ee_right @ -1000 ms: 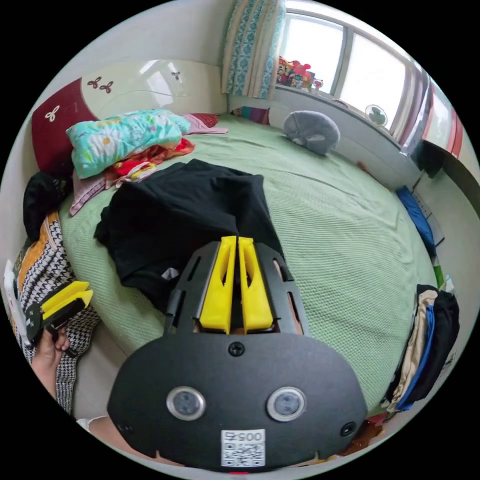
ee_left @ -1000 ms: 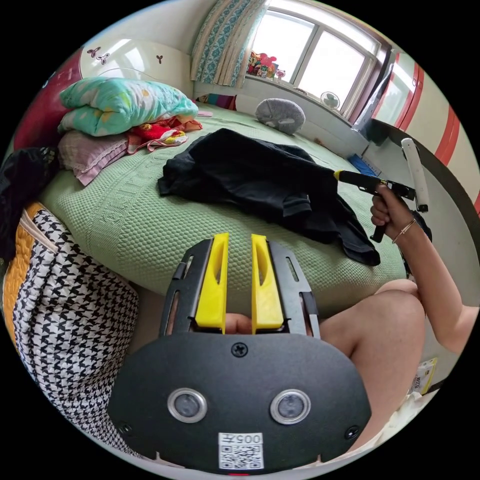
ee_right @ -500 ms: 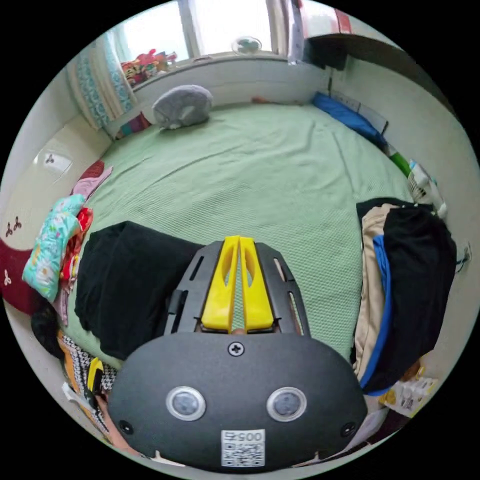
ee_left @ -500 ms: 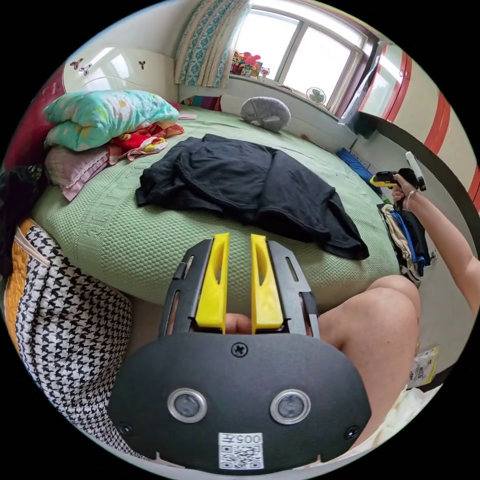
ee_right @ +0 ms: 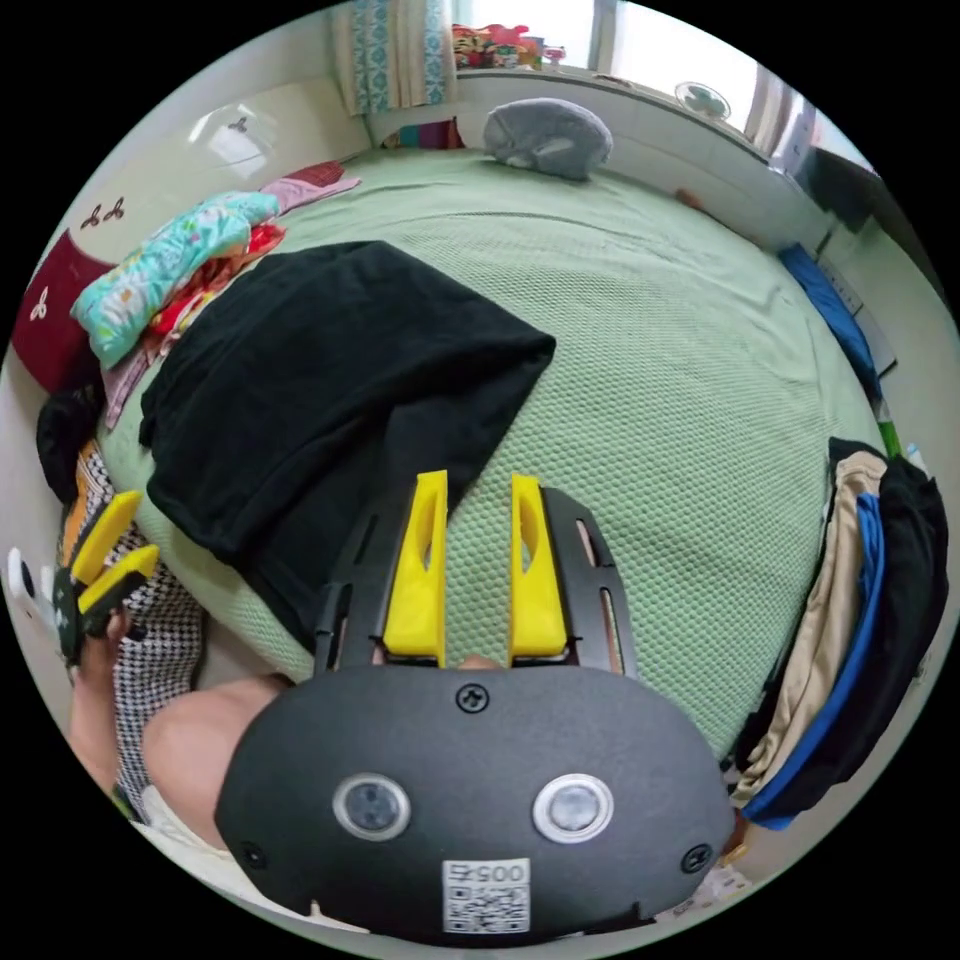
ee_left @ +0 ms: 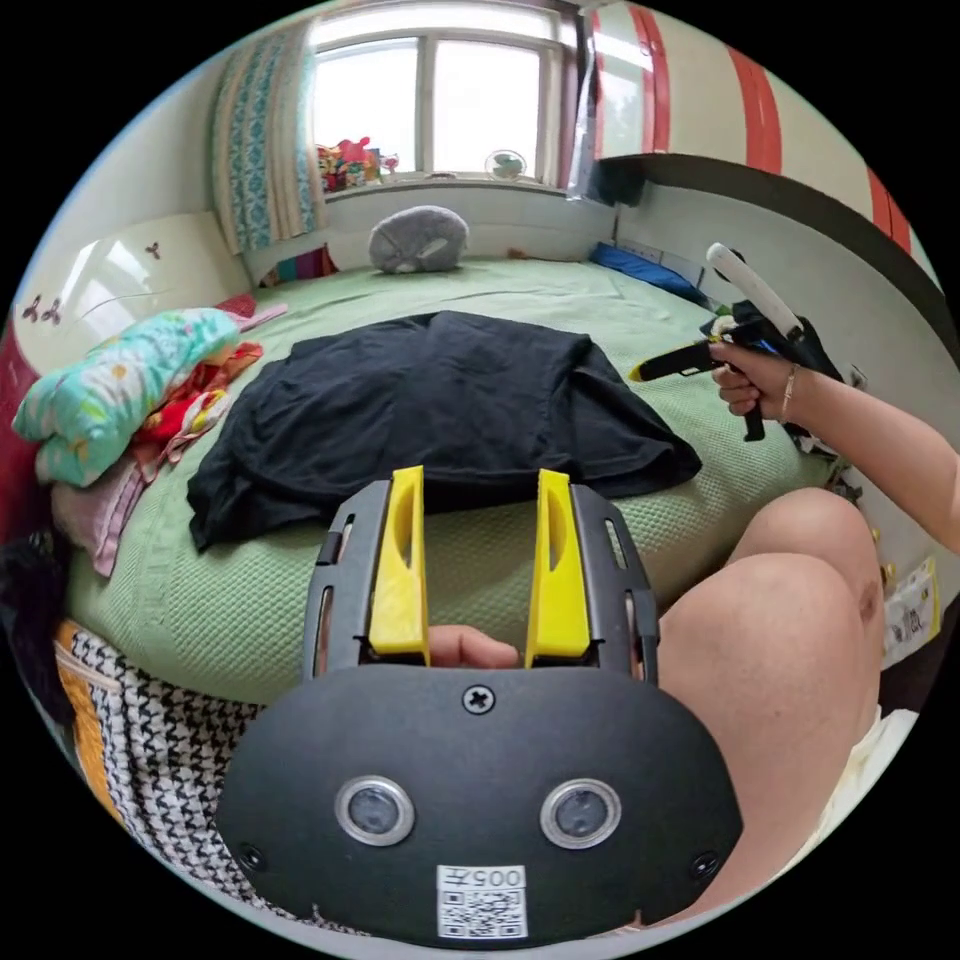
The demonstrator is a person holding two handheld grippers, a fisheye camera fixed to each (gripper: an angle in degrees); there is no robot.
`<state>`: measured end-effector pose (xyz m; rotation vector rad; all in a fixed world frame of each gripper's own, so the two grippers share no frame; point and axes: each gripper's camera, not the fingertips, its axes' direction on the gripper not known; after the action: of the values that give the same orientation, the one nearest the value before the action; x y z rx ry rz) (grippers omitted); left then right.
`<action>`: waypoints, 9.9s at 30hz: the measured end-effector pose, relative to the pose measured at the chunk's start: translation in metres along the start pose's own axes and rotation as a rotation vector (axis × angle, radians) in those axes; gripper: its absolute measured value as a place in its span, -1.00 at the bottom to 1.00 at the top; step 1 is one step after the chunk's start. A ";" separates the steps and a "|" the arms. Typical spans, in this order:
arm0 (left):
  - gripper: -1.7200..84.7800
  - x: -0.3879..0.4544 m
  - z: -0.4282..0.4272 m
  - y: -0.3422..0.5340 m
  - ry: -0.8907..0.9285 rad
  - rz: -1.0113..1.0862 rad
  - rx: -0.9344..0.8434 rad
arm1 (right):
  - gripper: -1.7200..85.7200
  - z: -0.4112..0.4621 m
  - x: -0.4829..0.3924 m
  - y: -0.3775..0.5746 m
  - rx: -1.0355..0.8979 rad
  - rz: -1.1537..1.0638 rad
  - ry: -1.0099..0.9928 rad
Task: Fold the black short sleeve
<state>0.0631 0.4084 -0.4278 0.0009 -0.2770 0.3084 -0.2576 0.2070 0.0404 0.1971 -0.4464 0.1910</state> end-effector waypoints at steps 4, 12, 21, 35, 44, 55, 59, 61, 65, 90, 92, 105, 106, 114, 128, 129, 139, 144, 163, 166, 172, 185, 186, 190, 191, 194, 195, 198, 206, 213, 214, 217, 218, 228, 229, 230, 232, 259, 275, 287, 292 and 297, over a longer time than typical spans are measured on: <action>-0.55 0.021 0.036 -0.020 0.030 0.059 -0.064 | -0.76 -0.007 0.024 -0.006 -0.022 0.087 -0.052; -0.72 0.035 0.065 -0.037 0.073 -0.004 -0.111 | -0.79 -0.018 0.038 -0.003 -0.032 0.136 -0.107; -0.90 0.058 0.058 -0.059 0.107 -0.013 -0.109 | -0.85 -0.047 0.040 0.010 -0.021 0.119 -0.194; -0.95 0.113 -0.003 -0.115 0.296 0.022 0.029 | -0.99 -0.151 0.066 0.045 0.096 0.144 -0.154; -0.92 0.203 -0.016 -0.179 0.471 0.165 -0.050 | -0.99 -0.235 0.103 0.075 0.129 0.424 0.072; -0.82 0.119 -0.082 -0.139 0.539 0.047 -0.008 | -0.98 -0.305 0.081 0.178 0.082 0.330 0.184; -0.84 0.045 -0.113 -0.135 0.460 -0.084 0.043 | -0.98 -0.321 0.068 0.199 0.081 0.344 0.160; -0.85 0.017 -0.127 -0.136 0.407 -0.129 0.069 | -0.98 -0.327 0.061 0.199 0.097 0.323 0.166; -0.84 -0.032 -0.145 -0.138 0.312 -0.189 0.109 | -0.98 -0.324 0.050 0.179 0.069 0.286 0.233; -0.68 -0.161 0.074 -0.128 0.195 -0.318 -0.133 | -0.77 -0.196 0.155 0.027 0.023 0.313 0.041; -0.68 -0.168 0.082 -0.128 0.164 -0.302 -0.136 | -0.75 -0.184 0.172 0.006 0.019 0.335 0.017; -0.66 -0.182 0.094 -0.112 0.202 -0.292 -0.097 | -0.98 -0.180 0.201 -0.071 0.059 0.263 0.047; -0.67 -0.183 0.090 -0.112 0.215 -0.294 -0.075 | -0.98 -0.185 0.208 -0.082 0.070 0.273 0.036; -0.66 -0.178 0.083 -0.106 0.209 -0.259 -0.067 | -0.81 -0.176 0.230 -0.106 0.020 0.393 0.129; -0.65 -0.154 0.121 -0.059 0.450 -0.299 -0.254 | -0.62 -0.176 0.232 0.110 -0.037 0.324 0.028; -0.66 -0.154 0.125 -0.058 0.450 -0.316 -0.255 | -0.62 -0.172 0.235 0.112 -0.046 0.343 0.014; -0.93 -0.128 0.076 -0.066 0.308 -0.223 -0.175 | -0.95 -0.188 0.219 0.139 -0.025 0.287 -0.094; -0.95 -0.111 0.022 -0.068 0.192 -0.072 -0.154 | -0.96 -0.225 0.208 0.176 -0.017 0.213 -0.162; -0.76 -0.099 0.049 0.004 0.257 -0.178 -0.231 | -0.69 -0.213 0.155 0.303 0.094 0.155 -0.079; -0.74 -0.092 0.061 -0.004 0.275 -0.178 -0.229 | -0.64 -0.202 0.140 0.308 0.088 0.140 0.039; -0.69 -0.076 0.081 -0.015 0.303 -0.110 -0.278 | -0.67 -0.183 0.135 0.326 0.064 0.215 -0.008; -0.68 -0.083 0.076 0.004 0.305 -0.143 -0.263 | -0.96 -0.182 0.125 0.340 0.136 0.273 -0.022; -0.68 -0.084 0.075 0.004 0.301 -0.144 -0.261 | -0.98 -0.186 0.124 0.341 0.150 0.273 -0.045; -0.66 -0.092 0.073 0.000 0.277 -0.166 -0.242 | -0.99 -0.226 0.123 0.340 0.277 0.293 -0.167; -0.66 -0.095 0.074 -0.004 0.286 -0.175 -0.232 | -1.00 -0.239 0.124 0.337 0.318 0.294 -0.197; -0.65 -0.096 0.080 -0.013 0.271 -0.164 -0.245 | -1.00 -0.265 0.124 0.327 0.374 0.272 -0.203; -0.65 -0.095 0.081 -0.015 0.261 -0.154 -0.246 | -1.00 -0.268 0.123 0.325 0.377 0.268 -0.191; -0.64 -0.092 0.092 -0.023 0.245 -0.118 -0.280 | -1.00 -0.282 0.115 0.320 0.389 0.229 -0.151; -0.62 -0.110 0.104 -0.038 0.349 -0.195 -0.240 | -1.00 -0.288 0.110 0.334 0.375 0.237 -0.140; -0.58 -0.117 0.113 -0.046 0.415 -0.210 -0.223 | -1.00 -0.288 0.110 0.336 0.369 0.249 -0.137; -0.57 -0.120 0.115 -0.048 0.445 -0.231 -0.220 | -1.00 -0.287 0.109 0.336 0.365 0.249 -0.137; -0.57 -0.124 0.117 -0.052 0.462 -0.252 -0.207 | -1.00 -0.284 0.107 0.335 0.353 0.241 -0.130; -0.57 -0.123 0.118 -0.054 0.453 -0.251 -0.217 | -1.00 -0.283 0.107 0.335 0.349 0.244 -0.130; -0.76 -0.123 0.129 -0.070 0.384 -0.273 -0.252 | -1.00 -0.278 0.105 0.328 0.333 0.255 -0.134; -0.77 -0.123 0.130 -0.072 0.378 -0.273 -0.260 | -1.00 -0.277 0.104 0.326 0.332 0.253 -0.136; -0.78 -0.122 0.130 -0.074 0.367 -0.278 -0.263 | -1.00 -0.277 0.104 0.325 0.332 0.254 -0.135; -0.80 -0.118 0.129 -0.076 0.358 -0.258 -0.257 | -1.00 -0.276 0.103 0.322 0.328 0.253 -0.136; -0.81 -0.127 0.076 -0.401 0.126 -0.132 0.109 | -0.92 -0.336 0.173 -0.001 0.470 0.357 -0.014; -0.61 -0.120 0.080 -0.146 0.204 -0.147 -0.221 | -0.68 -0.213 0.138 0.240 -0.029 0.111 -0.029; -0.64 -0.078 0.073 -0.107 0.061 -0.251 -0.329 | -0.87 -0.205 0.109 0.295 0.000 0.298 0.091; -0.87 -0.068 0.041 -0.121 0.096 -0.266 -0.308 | -0.99 -0.236 0.100 0.314 0.101 0.322 -0.006; -0.91 -0.065 -0.040 -0.143 0.151 -0.226 -0.175 | -1.00 -0.304 0.089 0.333 0.198 0.227 -0.016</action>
<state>0.0573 0.2544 -0.4774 -0.1622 -0.1511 0.0586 -0.1294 0.6105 -0.1400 0.3419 -0.4653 0.4577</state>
